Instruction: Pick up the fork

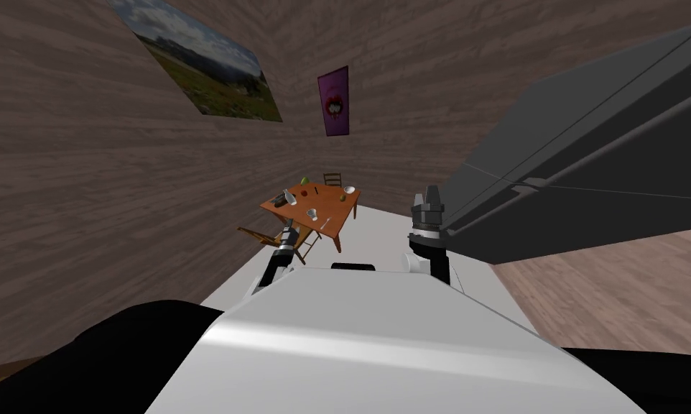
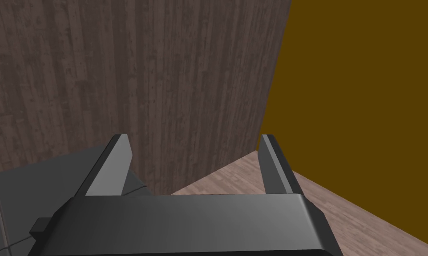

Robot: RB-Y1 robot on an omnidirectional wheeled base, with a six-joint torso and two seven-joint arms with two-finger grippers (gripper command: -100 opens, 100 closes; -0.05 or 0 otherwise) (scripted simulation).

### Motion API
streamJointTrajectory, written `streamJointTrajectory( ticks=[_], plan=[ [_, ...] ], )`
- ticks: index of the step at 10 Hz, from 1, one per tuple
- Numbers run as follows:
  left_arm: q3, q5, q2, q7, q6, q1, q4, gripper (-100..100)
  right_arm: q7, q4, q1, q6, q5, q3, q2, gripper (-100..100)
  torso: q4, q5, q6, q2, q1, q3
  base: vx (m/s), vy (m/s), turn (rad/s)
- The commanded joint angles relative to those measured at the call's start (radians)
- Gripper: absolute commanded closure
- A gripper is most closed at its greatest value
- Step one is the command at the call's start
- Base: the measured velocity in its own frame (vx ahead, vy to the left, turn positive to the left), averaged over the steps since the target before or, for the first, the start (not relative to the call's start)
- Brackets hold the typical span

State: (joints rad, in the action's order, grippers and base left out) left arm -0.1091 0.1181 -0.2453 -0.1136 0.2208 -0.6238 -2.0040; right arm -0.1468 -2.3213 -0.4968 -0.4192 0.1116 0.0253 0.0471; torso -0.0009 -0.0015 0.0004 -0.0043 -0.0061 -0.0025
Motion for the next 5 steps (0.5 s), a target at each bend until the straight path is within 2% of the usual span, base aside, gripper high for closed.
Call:
streamJointTrajectory(
  ticks=[1,4,5],
  plan=[
    [-0.018,0.016,-0.015,-0.026,-0.050,-0.013,0.026,-100,0.000,0.000,0.000,0.000,0.000,0.000,0.000,0,0.000,0.000,0.000,0.000,0.000,0.000,0.056,-0.096,0.101],
    [-0.047,0.044,-0.038,-0.070,-0.128,-0.030,0.084,-100,0.000,0.000,0.000,0.000,0.000,0.000,0.000,0,0.000,0.000,0.000,-0.002,-0.001,-0.001,0.079,-0.124,0.092],
    [-0.047,0.044,-0.038,-0.070,-0.135,-0.030,0.084,-100,0.000,0.000,0.000,0.000,0.000,0.000,0.000,0,-0.001,0.000,0.000,-0.003,-0.001,-0.002,0.064,-0.081,0.051]
  ],
)
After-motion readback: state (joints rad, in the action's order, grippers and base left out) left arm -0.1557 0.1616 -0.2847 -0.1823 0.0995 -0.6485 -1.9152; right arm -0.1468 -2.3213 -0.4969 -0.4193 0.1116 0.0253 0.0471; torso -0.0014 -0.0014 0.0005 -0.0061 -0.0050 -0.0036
